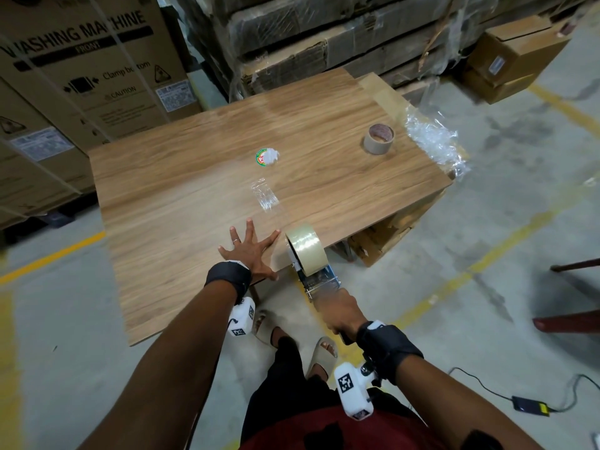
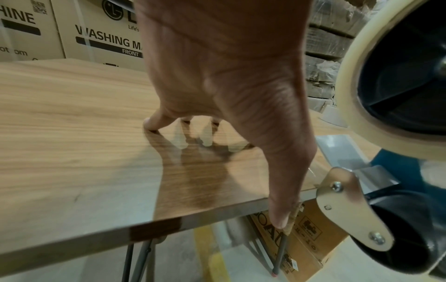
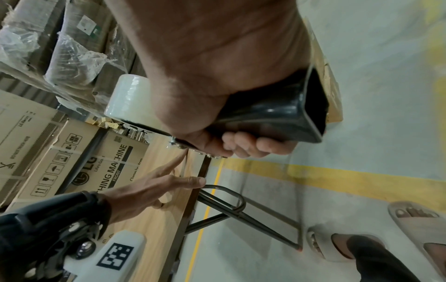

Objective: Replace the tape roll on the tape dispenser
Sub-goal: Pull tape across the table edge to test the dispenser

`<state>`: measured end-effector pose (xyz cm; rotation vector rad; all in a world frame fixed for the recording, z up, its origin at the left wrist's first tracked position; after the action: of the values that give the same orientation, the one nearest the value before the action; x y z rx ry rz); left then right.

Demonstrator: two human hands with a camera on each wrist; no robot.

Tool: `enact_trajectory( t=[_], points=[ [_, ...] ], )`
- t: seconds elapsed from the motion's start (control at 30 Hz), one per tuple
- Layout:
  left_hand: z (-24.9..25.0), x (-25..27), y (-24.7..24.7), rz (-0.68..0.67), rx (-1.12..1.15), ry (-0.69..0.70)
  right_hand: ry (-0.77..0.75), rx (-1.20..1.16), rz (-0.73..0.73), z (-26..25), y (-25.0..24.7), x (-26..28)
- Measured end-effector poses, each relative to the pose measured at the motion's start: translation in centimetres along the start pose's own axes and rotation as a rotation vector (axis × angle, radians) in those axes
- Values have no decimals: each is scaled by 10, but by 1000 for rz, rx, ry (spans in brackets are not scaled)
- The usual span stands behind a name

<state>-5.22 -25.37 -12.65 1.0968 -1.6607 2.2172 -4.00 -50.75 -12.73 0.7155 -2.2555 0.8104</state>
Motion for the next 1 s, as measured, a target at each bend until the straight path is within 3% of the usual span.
enact_trajectory(
  t=[0.7, 1.0],
  points=[
    [-2, -2, 2, -16, 24, 7, 80, 206, 3, 9, 11, -4],
    [-2, -2, 1, -14, 36, 11, -9, 264, 24, 1, -8, -9]
  ],
)
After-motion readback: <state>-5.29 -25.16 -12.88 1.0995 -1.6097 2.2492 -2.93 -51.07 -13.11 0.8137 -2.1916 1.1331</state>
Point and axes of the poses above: each hand's wrist, its own x-axis away from the middle knuckle, its own y-axis out of the palm, z = x × y, the point moved 6 cm from there along -x, towards the middle knuckle, and after that the axes turned 4 degrees about y, right-handed, at the moved point
